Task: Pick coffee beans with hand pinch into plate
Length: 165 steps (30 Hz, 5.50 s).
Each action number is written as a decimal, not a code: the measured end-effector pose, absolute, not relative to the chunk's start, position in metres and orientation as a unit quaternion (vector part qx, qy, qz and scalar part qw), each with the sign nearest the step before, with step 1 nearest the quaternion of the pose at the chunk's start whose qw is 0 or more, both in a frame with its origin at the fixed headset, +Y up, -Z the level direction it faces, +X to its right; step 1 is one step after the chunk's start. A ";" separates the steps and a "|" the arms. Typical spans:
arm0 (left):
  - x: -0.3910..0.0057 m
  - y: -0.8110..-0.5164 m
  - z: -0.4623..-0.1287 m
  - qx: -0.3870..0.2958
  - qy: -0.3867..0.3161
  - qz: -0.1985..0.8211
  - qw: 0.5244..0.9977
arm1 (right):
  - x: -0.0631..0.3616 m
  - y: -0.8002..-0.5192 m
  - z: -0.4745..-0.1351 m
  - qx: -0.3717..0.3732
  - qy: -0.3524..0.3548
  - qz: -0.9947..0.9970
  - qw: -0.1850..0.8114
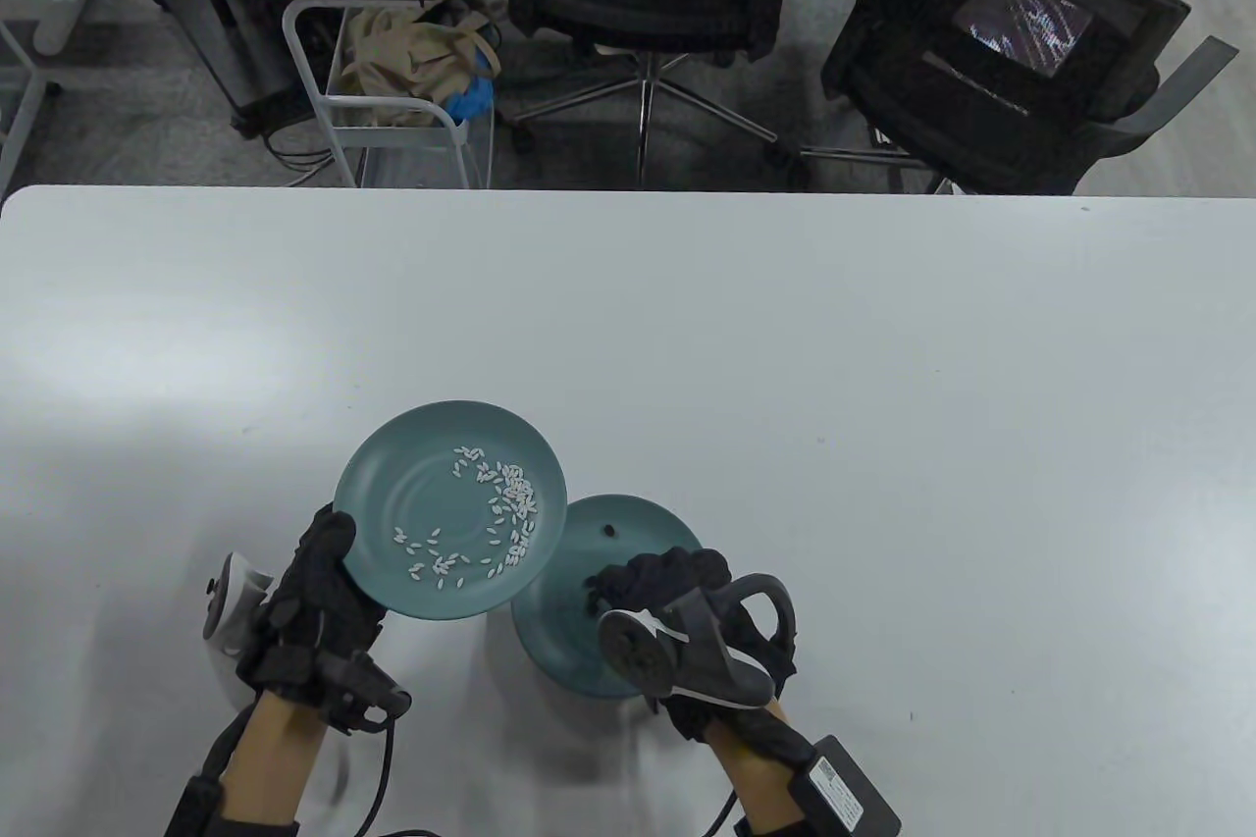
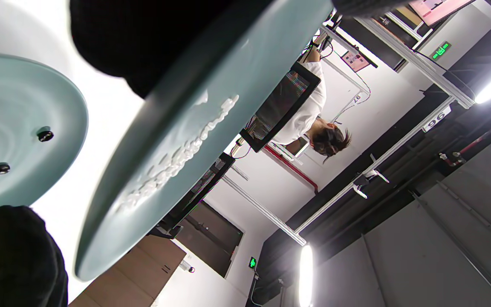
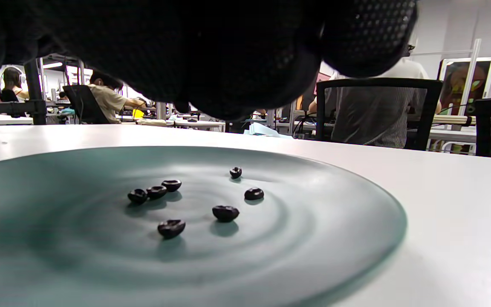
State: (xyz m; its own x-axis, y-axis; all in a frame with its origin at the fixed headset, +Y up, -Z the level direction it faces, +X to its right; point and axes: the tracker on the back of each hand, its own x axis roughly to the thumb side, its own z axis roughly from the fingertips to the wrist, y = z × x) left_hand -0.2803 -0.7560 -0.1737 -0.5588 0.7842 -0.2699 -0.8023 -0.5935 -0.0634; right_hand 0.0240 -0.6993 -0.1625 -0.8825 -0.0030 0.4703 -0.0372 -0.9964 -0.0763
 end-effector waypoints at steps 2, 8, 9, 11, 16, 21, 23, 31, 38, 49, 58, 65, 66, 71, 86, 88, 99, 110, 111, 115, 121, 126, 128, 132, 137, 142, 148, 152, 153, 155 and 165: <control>-0.280 -0.756 -0.174 -0.136 0.034 0.883 0.449 | 0.023 -0.702 -0.163 0.244 -0.037 0.969 0.005; -0.280 -0.757 -0.174 -0.137 0.035 0.882 0.450 | 0.020 -0.707 -0.163 0.250 -0.026 0.968 -0.008; -0.280 -0.757 -0.174 -0.136 0.034 0.882 0.450 | 0.020 -0.706 -0.163 0.251 -0.026 0.968 -0.008; -0.281 -0.756 -0.174 -0.136 0.034 0.882 0.450 | 0.021 -0.706 -0.163 0.250 -0.025 0.968 -0.009; -0.280 -0.756 -0.174 -0.136 0.035 0.882 0.450 | 0.021 -0.705 -0.163 0.249 -0.026 0.968 -0.009; -0.280 -0.757 -0.174 -0.137 0.034 0.881 0.451 | 0.021 -0.705 -0.163 0.249 -0.029 0.968 -0.009; -0.280 -0.757 -0.174 -0.137 0.034 0.881 0.451 | 0.021 -0.705 -0.163 0.248 -0.032 0.968 -0.008; -0.280 -0.757 -0.174 -0.137 0.034 0.882 0.451 | 0.022 -0.706 -0.163 0.244 -0.036 0.969 -0.006; -0.279 -0.757 -0.173 -0.138 0.034 0.881 0.451 | 0.030 -0.699 -0.165 0.231 -0.046 0.972 0.014; -0.272 -0.739 -0.180 -0.147 0.016 0.875 0.460 | 0.044 -0.676 -0.164 0.226 -0.107 0.968 -0.014; -0.261 -0.737 -0.204 -0.201 0.029 0.838 0.507 | 0.063 -0.668 -0.168 0.180 -0.094 0.979 0.016; -0.238 -0.746 -0.239 -0.204 0.082 0.826 0.519 | 0.067 -0.669 -0.171 0.161 -0.060 0.985 0.024; -0.235 -0.749 -0.246 -0.200 0.090 0.824 0.522 | 0.067 -0.669 -0.171 0.161 -0.059 0.985 0.024; -0.226 -0.762 -0.272 -0.222 0.133 0.799 0.543 | 0.067 -0.668 -0.171 0.158 -0.054 0.986 0.018; -0.228 -0.788 -0.293 -0.281 0.175 0.780 0.531 | 0.074 -0.673 -0.178 0.137 -0.036 0.990 0.026; -0.229 -0.788 -0.293 -0.284 0.178 0.770 0.543 | 0.074 -0.674 -0.178 0.135 -0.030 0.990 0.032; -0.231 -0.772 -0.285 -0.257 0.164 0.736 0.604 | 0.072 -0.674 -0.179 0.142 -0.029 0.989 0.015; -0.237 -0.727 -0.247 -0.197 0.125 0.696 0.679 | 0.069 -0.671 -0.177 0.154 -0.043 0.987 0.021; -0.238 -0.720 -0.240 -0.188 0.113 0.691 0.689 | 0.069 -0.670 -0.177 0.155 -0.046 0.987 0.022; -0.238 -0.692 -0.206 -0.128 0.070 0.650 0.745 | 0.076 -0.659 -0.173 0.159 -0.080 0.984 0.016; -0.227 -0.671 -0.168 -0.036 0.001 0.442 0.896 | 0.087 -0.634 -0.164 0.160 -0.135 0.977 0.027; -0.225 -0.674 -0.163 -0.010 -0.023 0.344 0.939 | 0.103 -0.627 -0.158 0.155 -0.133 0.979 -0.007; -0.223 -0.675 -0.163 0.011 -0.018 0.258 0.966 | 0.111 -0.629 -0.157 0.152 -0.130 0.979 -0.035; -0.221 -0.680 -0.164 0.024 0.001 0.139 0.990 | 0.125 -0.639 -0.158 0.139 -0.124 0.981 -0.058; -0.226 -0.688 -0.165 0.037 0.023 0.094 0.995 | 0.142 -0.661 -0.162 0.116 -0.113 0.985 -0.052; -0.231 -0.703 -0.167 0.034 0.051 0.054 0.997 | 0.147 -0.678 -0.163 0.096 -0.060 0.991 -0.070; -0.231 -0.714 -0.170 0.008 0.066 0.018 0.998 | 0.144 -0.695 -0.169 0.071 -0.006 0.991 -0.114; -0.234 -0.719 -0.172 -0.022 0.065 0.027 0.997 | 0.145 -0.699 -0.170 0.067 0.005 0.991 -0.116; -0.235 -0.720 -0.172 -0.028 0.065 0.030 0.997 | 0.145 -0.699 -0.170 0.066 0.006 0.991 -0.116; -0.237 -0.721 -0.173 -0.027 0.071 0.033 0.997 | 0.146 -0.699 -0.169 0.063 0.006 0.991 -0.115; -0.244 -0.720 -0.173 -0.026 0.092 0.022 0.995 | 0.144 -0.700 -0.169 0.068 0.017 0.990 -0.119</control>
State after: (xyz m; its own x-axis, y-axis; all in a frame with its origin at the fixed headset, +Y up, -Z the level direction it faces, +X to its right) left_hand -0.2439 -0.7197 -0.1725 0.9822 0.0394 -0.1834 -0.0488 0.9977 -0.0470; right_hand 0.1441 -0.6997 -0.1686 -0.9625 -0.2329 0.1389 0.2377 -0.9712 0.0183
